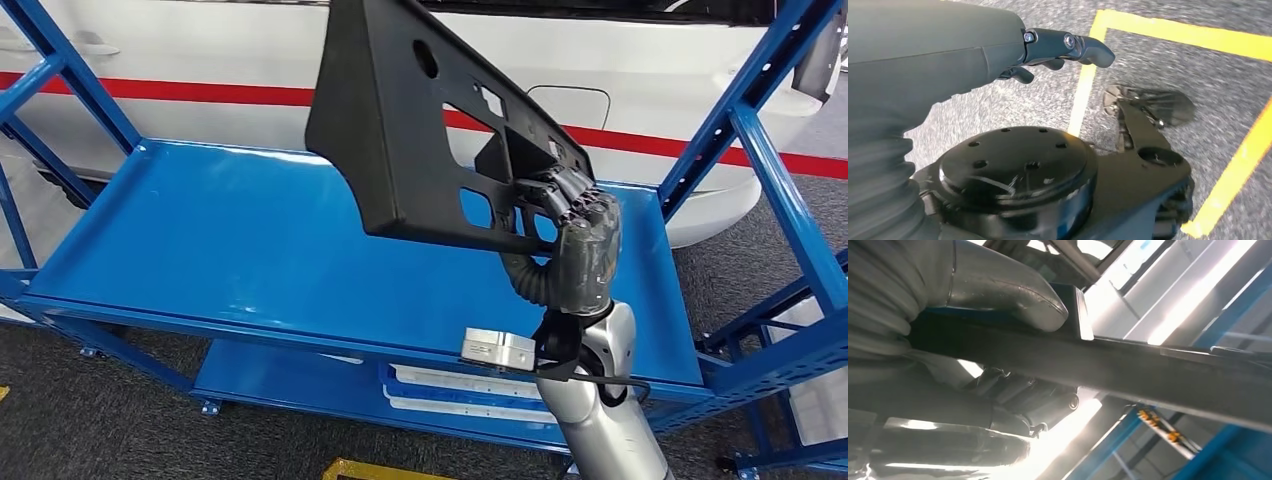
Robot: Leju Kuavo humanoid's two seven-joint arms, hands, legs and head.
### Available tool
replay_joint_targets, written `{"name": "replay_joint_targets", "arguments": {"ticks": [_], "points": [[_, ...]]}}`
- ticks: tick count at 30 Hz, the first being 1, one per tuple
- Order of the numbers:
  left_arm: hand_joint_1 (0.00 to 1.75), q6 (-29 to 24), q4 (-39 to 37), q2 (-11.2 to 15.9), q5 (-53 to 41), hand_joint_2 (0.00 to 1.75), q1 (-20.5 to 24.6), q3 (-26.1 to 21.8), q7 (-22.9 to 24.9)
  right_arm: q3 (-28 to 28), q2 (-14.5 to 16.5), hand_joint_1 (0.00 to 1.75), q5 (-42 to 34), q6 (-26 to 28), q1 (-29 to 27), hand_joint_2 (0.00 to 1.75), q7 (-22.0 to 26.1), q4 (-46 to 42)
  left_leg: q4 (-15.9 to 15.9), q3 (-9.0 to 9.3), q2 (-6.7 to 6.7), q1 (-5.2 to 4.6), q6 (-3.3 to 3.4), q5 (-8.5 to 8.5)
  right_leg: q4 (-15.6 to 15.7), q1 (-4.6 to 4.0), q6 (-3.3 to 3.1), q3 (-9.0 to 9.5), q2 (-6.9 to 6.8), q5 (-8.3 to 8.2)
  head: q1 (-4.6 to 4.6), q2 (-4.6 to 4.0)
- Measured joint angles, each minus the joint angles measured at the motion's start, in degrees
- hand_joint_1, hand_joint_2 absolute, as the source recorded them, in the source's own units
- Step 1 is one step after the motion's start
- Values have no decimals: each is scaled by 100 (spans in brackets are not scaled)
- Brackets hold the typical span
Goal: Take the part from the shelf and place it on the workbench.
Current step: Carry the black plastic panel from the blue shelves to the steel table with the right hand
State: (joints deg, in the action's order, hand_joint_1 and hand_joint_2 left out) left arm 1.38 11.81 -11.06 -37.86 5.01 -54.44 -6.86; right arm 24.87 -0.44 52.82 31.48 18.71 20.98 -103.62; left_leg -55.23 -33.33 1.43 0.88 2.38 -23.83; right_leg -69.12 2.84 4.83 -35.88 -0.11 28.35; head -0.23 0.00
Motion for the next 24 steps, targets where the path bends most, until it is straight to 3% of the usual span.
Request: {"name": "replay_joint_targets", "arguments": {"ticks": [1, 2, 4, 6, 7, 9, 11, 12, 13, 15, 17, 18, 20, 22, 24], "points": [[0, -18, 2, 3, 30, 175, 2, -34, 20, 89, 9, 175, 47, 19, 84, 175, -21, 52, -68, -92, 0, 21, -58, 28, 386, 15, 87, 291, 1, -21, 22, 0], [0, -30, 3, 4, 49, 175, 5, -67, 42, 175, 20, 175, 122, 35, 162, 175, -59, 102, -149, -173, -8, 22, -106, 49, 714, 17, 112, 508, 10, 23, 40, 0], [0, -37, 4, 12, 59, 175, 11, -119, 73, 335, 56, 175, 317, 54, 290, 175, -189, 205, -281, -309, -28, 0, -174, 106, 972, -8, 69, 652, 42, 195, 40, 0], [0, -32, 2, 8, 57, 175, 9, -146, 91, 464, 92, 175, 467, 50, 378, 175, -302, 291, -330, -386, -43, 27, -208, 144, 929, 16, -29, 564, 47, 189, 6, 0], [0, -30, 2, 10, 57, 175, 8, -155, 98, 517, 113, 175, 509, 48, 419, 175, -334, 326, -401, -439, -51, 49, -224, 61, 914, 14, -92, 512, 39, 154, 4, 0], [0, -25, 2, 10, 57, 175, 9, -165, 104, 602, 159, 175, 545, 46, 501, 175, -364, 378, -876, -634, -77, 75, -265, -387, 914, -5, -260, 381, 25, 53, -13, 0], [0, -15, 2, 8, 57, 175, 16, -169, 103, 663, 195, 175, 557, 45, 548, 175, -371, 419, -1635, -847, -91, 72, -284, -871, 913, -61, -392, 231, 15, -54, -24, 0], [0, -11, 2, 8, 57, 175, 20, -175, 103, 684, 203, 175, 561, 45, 556, 175, -371, 441, -1903, -877, -93, 71, -272, -959, 912, -94, -429, 162, 11, -106, -26, 0], [0, -9, 2, 7, 57, 175, 23, -185, 104, 704, 208, 175, 562, 45, 559, 175, -371, 461, -2000, -816, -95, 65, -239, -928, 912, -128, -452, 93, 9, -162, -26, 0], [0, -10, 2, 4, 56, 175, 25, -207, 113, 732, 224, 175, 564, 45, 572, 175, -371, 492, -1618, -405, -111, 27, -108, -681, 913, -195, -470, -39, 19, -277, -26, 0], [0, -15, 7, 17, 54, 175, 31, -218, 120, 744, 245, 175, 569, 44, 603, 175, -382, 506, -820, 178, -142, -49, 63, -659, 918, -225, -458, -127, 29, -385, -16, 0], [0, -17, 9, 22, 50, 175, 33, -220, 122, 750, 253, 175, 581, 37, 626, 175, -408, 510, -530, 366, -157, -88, 115, -702, 929, -216, -431, -144, 23, -433, -14, 0], [0, -19, 8, 21, 34, 175, 32, -221, 140, 775, 259, 175, 643, -5, 675, 175, -515, 518, -293, 459, -163, -151, 160, -707, 986, -175, -348, -144, 3, -542, -31, 0], [0, -9, 8, 20, 14, 175, 29, -221, 149, 811, 257, 175, 724, -90, 724, 175, -670, 525, -149, 408, -138, -146, 204, -511, 1004, -187, -305, -183, 0, -556, -43, 0], [0, 25, 8, 15, 1, 175, 29, -222, 97, 853, 248, 175, 765, -179, 792, 175, -821, 537, -22, 301, -100, -119, 210, -302, 727, -209, -354, -317, 6, -210, -26, 0]]}}
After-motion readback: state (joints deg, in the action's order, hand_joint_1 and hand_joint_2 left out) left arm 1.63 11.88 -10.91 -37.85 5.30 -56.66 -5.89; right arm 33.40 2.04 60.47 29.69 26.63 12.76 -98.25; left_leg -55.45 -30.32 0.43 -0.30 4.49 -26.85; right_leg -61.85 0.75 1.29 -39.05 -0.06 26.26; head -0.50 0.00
